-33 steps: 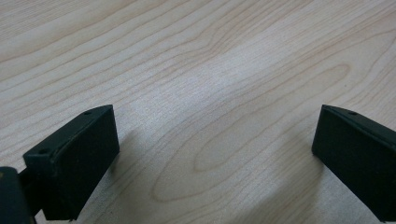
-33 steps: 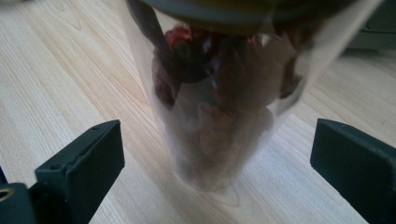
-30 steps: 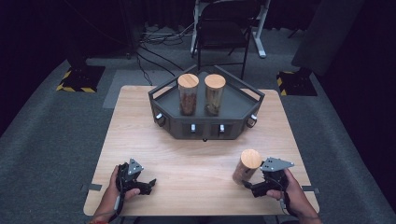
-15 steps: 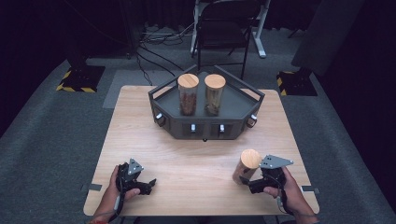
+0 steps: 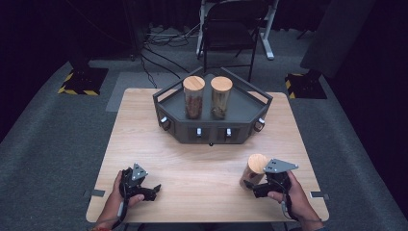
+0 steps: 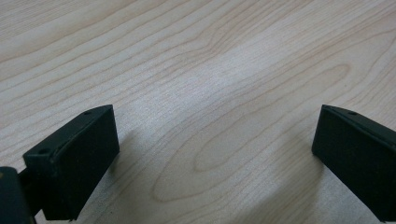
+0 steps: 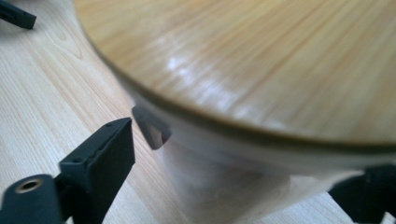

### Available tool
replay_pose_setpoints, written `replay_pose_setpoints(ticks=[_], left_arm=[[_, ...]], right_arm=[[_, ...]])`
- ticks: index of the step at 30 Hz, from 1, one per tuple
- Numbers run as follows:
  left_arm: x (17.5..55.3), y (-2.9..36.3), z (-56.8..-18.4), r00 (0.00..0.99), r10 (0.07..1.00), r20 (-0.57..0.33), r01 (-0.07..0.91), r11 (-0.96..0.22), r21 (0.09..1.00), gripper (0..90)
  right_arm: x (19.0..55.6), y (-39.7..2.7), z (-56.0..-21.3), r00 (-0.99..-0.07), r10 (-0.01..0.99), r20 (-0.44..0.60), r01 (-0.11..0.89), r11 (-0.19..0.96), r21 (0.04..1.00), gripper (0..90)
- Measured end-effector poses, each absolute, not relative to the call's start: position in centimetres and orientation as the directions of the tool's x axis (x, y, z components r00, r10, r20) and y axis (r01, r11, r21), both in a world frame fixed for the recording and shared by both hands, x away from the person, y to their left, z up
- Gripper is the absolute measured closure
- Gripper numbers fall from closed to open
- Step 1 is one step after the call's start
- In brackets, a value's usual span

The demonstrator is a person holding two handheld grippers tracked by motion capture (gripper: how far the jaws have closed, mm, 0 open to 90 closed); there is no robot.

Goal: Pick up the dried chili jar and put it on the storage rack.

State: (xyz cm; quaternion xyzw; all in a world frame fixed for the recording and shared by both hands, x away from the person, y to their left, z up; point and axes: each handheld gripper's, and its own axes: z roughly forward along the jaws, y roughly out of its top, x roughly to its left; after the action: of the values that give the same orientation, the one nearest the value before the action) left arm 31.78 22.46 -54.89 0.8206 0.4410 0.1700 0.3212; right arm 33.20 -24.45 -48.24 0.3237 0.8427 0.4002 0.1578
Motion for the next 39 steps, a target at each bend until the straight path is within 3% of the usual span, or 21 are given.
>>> replay_pose_setpoints(ticks=[20, 39], left_arm=[[31.8, 22.47, -54.89, 0.556, 0.831, -0.003, 0.612, -0.407, 0.678, 0.6], [31.81, 22.47, -54.89, 0.556, 0.831, -0.003, 0.612, -0.407, 0.679, 0.6]], right_arm=[[33.41, -24.5, -48.42, -0.716, 0.698, -0.003, 0.429, 0.444, 0.786, 25.0], [33.37, -24.38, -48.14, -0.732, 0.681, -0.021, 0.416, 0.472, 0.777, 25.5]])
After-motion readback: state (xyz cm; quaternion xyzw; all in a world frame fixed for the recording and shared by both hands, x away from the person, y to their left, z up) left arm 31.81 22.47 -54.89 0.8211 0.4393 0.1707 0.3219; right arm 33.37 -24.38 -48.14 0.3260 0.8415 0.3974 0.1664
